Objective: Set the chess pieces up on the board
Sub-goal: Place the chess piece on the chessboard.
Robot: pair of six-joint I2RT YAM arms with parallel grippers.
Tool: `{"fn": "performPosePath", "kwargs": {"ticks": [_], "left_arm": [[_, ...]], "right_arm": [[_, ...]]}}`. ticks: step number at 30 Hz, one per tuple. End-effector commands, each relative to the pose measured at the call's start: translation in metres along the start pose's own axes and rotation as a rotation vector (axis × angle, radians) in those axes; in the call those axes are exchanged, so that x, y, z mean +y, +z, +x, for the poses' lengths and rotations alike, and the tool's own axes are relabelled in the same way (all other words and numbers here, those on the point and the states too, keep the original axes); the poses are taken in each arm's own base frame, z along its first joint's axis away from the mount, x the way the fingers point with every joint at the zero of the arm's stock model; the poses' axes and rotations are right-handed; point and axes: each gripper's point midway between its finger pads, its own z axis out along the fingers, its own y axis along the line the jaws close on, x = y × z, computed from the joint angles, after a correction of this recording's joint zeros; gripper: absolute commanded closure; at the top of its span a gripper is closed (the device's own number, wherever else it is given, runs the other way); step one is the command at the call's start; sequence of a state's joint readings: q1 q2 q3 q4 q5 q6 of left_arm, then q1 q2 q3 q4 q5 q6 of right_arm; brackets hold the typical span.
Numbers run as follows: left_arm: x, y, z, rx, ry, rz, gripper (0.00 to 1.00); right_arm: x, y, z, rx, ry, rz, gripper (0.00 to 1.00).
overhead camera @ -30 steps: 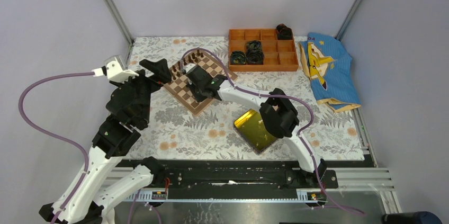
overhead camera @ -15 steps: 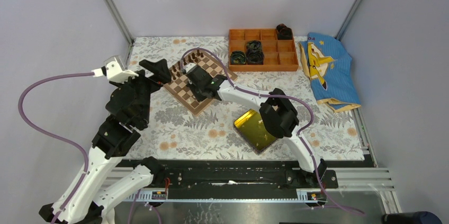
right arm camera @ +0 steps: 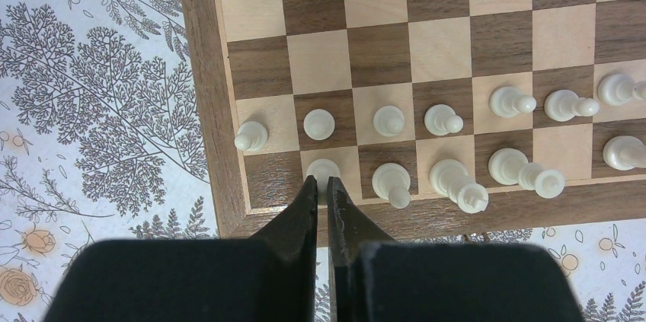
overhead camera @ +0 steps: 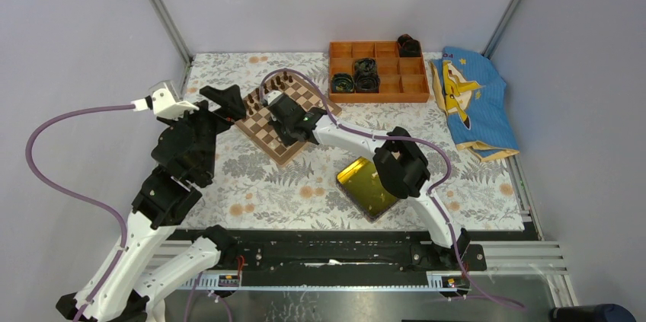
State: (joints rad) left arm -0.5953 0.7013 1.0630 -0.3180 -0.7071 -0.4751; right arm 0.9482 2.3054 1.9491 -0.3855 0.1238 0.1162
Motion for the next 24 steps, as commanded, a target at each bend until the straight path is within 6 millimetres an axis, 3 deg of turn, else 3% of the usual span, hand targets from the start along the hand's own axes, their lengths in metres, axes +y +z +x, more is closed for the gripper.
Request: {"fn": "performPosePath", "kwargs": {"ticks": [1, 9, 19, 24], "left_arm": [[-0.001, -0.001, -0.002, -0.012, 0.0, 0.005, 0.01], [-0.001, 0.001, 0.0, -0.004, 0.005, 0.003, 0.01], [0.0, 0.001, 0.003, 0.003, 0.006, 0.0, 0.01], [0.0, 0.002, 0.001, -0.001, 0.01, -0.006, 0.01]], "right_arm": [[0.0, -0.005, -0.005, -0.008, -0.02, 0.022, 0.97], [0.002, -0.005, -0.007, -0.011, -0.025, 0.007, 0.77], [0.005, -0.011, -0.015, -0.037, -0.036, -0.013, 0.7], [0.008, -0.028, -0.024, -0.074, -0.03, -0.035, 0.67]]}}
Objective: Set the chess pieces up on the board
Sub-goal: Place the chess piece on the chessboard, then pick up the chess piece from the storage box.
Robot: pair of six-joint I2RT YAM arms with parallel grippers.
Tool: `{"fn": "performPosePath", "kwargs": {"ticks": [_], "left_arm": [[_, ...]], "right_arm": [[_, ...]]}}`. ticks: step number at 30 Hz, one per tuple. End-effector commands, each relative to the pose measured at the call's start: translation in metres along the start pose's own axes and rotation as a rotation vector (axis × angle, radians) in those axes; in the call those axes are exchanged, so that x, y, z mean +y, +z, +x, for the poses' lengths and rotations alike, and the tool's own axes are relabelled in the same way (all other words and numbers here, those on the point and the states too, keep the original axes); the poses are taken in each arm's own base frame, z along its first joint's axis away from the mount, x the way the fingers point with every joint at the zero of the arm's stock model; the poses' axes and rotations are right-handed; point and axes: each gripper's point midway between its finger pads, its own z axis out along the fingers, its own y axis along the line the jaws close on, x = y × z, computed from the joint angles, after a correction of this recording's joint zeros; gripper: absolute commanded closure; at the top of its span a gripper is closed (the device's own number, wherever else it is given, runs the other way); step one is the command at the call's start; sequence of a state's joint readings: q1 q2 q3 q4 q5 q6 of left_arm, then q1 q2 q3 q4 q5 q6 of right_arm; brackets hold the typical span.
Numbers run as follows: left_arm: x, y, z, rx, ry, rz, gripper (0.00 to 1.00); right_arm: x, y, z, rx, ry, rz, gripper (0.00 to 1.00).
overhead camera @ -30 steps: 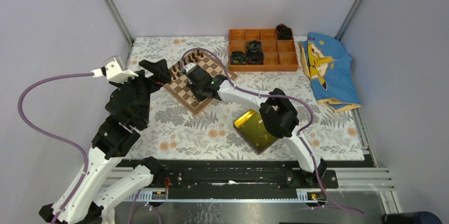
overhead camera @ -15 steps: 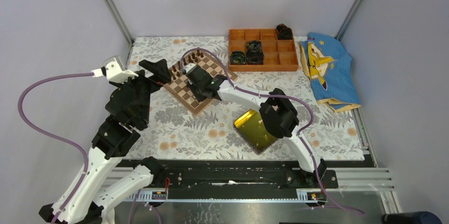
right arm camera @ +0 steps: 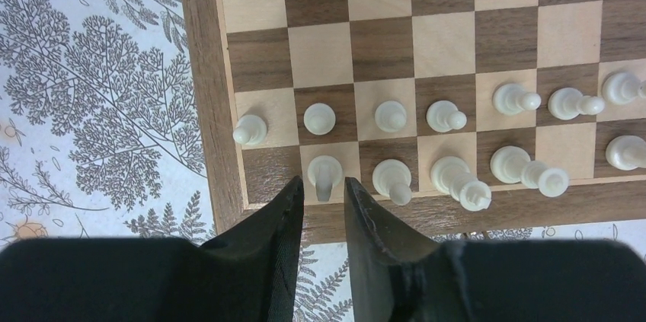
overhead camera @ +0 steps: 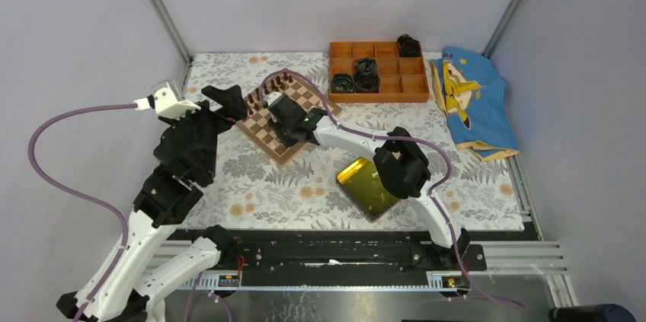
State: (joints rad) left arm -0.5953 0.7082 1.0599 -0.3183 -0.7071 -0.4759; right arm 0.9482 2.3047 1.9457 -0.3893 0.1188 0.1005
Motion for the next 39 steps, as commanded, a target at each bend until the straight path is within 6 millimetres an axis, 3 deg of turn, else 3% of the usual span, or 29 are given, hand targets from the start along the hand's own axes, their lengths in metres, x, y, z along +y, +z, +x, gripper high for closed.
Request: {"fn": "performPosePath", "kwargs": {"ticks": [1, 14, 19, 22, 29, 34, 39], "left_arm": [[-0.001, 0.0, -0.004, -0.009, 0.004, -0.003, 0.01], [0.0, 0.004, -0.004, -0.001, 0.035, -0.028, 0.01], [-0.001, 0.007, 0.001, 0.011, 0.044, -0.031, 0.01], [-0.001, 0.009, 0.009, 0.027, 0.05, -0.031, 0.01], [-0.005, 0.015, 0.029, 0.056, 0.058, -0.004, 0.01], [-0.008, 0.019, 0.044, 0.083, 0.067, 0.019, 0.01], [-0.007, 0.02, 0.056, 0.105, 0.073, 0.03, 0.01]], "right_arm": [[0.008, -0.034, -0.031, -0.098, -0.012, -0.035, 0.67], [0.009, -0.105, -0.052, -0.232, -0.012, -0.053, 0.51], [0.003, -0.138, -0.043, -0.279, -0.002, -0.035, 0.47], [-0.011, -0.158, -0.026, -0.3, 0.022, 0.011, 0.46], [-0.061, -0.196, 0.036, -0.295, 0.096, 0.211, 0.45], [-0.099, -0.208, 0.087, -0.256, 0.16, 0.397, 0.47], [-0.131, -0.216, 0.126, -0.231, 0.222, 0.561, 0.5]]}}
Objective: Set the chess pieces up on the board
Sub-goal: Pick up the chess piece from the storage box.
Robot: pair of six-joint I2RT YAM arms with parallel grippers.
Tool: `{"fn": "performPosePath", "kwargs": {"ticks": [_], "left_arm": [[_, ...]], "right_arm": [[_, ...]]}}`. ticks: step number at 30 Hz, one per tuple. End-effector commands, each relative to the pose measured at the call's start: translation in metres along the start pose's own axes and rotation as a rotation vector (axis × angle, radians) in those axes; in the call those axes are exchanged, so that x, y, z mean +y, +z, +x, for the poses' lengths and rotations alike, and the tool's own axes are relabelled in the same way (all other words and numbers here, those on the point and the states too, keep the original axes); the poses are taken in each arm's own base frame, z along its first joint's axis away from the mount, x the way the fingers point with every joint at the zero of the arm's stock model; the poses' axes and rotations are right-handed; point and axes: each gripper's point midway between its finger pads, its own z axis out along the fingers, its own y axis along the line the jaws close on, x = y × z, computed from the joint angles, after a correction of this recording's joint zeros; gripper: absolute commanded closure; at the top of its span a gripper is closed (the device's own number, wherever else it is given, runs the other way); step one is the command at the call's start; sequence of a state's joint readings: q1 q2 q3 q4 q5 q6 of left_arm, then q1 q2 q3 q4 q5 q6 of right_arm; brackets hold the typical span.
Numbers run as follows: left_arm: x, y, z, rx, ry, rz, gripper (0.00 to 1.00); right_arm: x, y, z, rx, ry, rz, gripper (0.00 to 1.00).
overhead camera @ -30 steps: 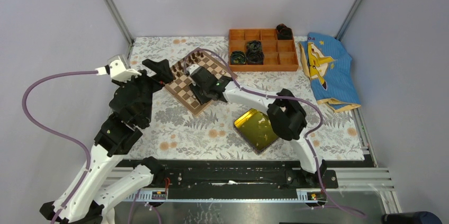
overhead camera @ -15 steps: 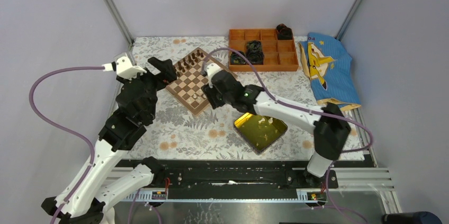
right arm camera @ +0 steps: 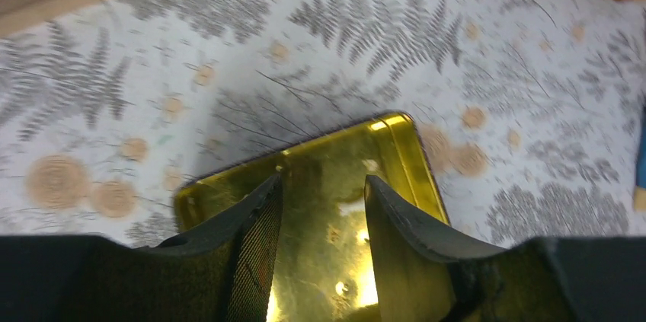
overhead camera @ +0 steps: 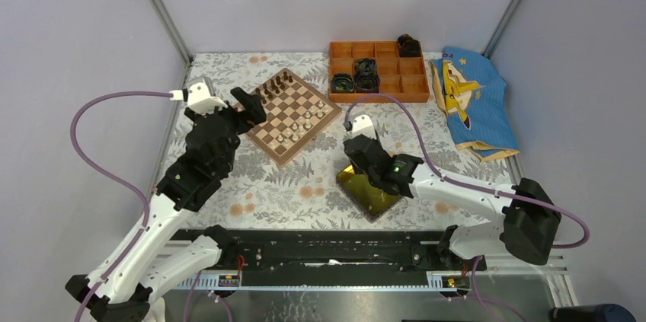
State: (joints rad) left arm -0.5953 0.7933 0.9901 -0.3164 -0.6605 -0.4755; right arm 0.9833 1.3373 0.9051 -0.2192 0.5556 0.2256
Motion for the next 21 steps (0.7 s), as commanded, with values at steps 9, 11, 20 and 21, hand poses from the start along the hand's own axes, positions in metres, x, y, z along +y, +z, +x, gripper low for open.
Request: {"fn": "performPosePath", "kwargs": {"ticks": [9, 11, 20, 21], "left_arm": [[-0.006, -0.002, 0.004, -0.014, -0.027, 0.054, 0.01], [-0.005, -0.002, 0.006, -0.011, -0.026, 0.054, 0.01], [-0.004, -0.005, 0.007, -0.01, -0.032, 0.061, 0.01], [-0.004, -0.005, 0.008, -0.01, -0.032, 0.061, 0.01]], "right_arm": [[-0.081, 0.005, 0.043, 0.045, 0.218, 0.257, 0.51], [-0.083, 0.006, 0.046, 0.057, 0.227, 0.257, 0.51], [-0.076, 0.006, 0.06, 0.102, 0.261, 0.21, 0.57], [-0.075, 0.006, 0.063, 0.106, 0.264, 0.208, 0.59]]}}
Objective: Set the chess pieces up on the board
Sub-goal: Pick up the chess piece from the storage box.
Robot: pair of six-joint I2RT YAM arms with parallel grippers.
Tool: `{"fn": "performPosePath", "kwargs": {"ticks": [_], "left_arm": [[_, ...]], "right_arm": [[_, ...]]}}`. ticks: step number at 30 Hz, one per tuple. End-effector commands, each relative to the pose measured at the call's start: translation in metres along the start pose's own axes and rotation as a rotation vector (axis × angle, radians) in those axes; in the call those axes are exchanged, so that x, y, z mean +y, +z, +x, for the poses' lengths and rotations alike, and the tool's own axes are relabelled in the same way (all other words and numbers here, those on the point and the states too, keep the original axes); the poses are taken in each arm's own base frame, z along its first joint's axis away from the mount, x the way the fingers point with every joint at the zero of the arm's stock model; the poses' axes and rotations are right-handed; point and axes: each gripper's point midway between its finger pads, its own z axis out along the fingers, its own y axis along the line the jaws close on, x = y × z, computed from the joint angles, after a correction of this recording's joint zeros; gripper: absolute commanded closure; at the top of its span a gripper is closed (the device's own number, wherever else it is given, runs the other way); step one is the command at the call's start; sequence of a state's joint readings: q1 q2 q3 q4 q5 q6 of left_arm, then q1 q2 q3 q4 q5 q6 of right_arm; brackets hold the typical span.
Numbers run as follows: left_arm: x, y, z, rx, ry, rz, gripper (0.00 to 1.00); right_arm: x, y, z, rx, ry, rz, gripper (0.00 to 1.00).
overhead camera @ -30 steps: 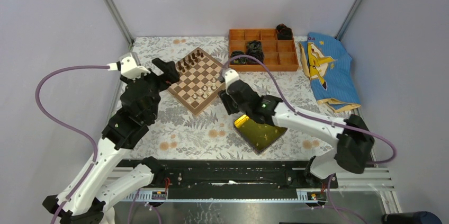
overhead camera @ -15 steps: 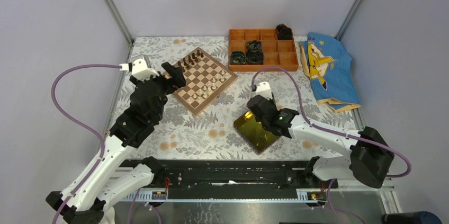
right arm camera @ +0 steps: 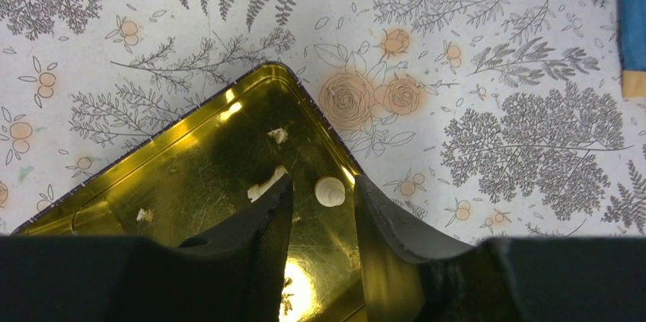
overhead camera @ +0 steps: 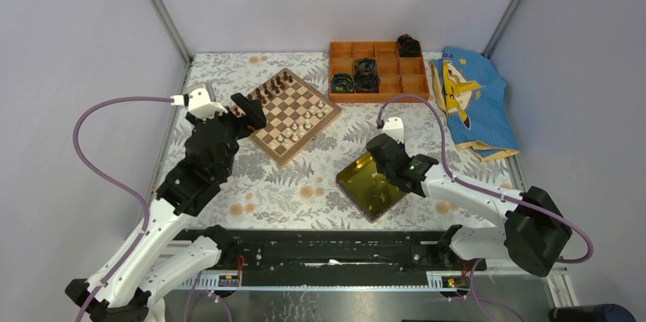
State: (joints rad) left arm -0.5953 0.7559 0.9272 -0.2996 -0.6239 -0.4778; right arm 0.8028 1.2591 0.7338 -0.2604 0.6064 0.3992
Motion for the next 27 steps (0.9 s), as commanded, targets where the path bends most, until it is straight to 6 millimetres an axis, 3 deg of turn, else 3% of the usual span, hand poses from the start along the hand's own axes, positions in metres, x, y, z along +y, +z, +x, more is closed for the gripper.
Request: {"fn": "performPosePath", "kwargs": {"ticks": [1, 13, 27], "left_arm": [[-0.007, -0.001, -0.008, -0.034, -0.034, 0.032, 0.01], [-0.008, -0.002, -0.006, -0.027, -0.04, 0.042, 0.01], [-0.004, -0.005, -0.005, -0.031, -0.042, 0.038, 0.01]], "right_arm": [[0.0, -0.004, 0.005, 0.011, 0.052, -0.025, 0.6], [-0.001, -0.004, 0.031, 0.085, 0.07, -0.031, 0.67], [-0.005, 0.009, 0.035, 0.099, 0.063, 0.008, 0.67]]}}
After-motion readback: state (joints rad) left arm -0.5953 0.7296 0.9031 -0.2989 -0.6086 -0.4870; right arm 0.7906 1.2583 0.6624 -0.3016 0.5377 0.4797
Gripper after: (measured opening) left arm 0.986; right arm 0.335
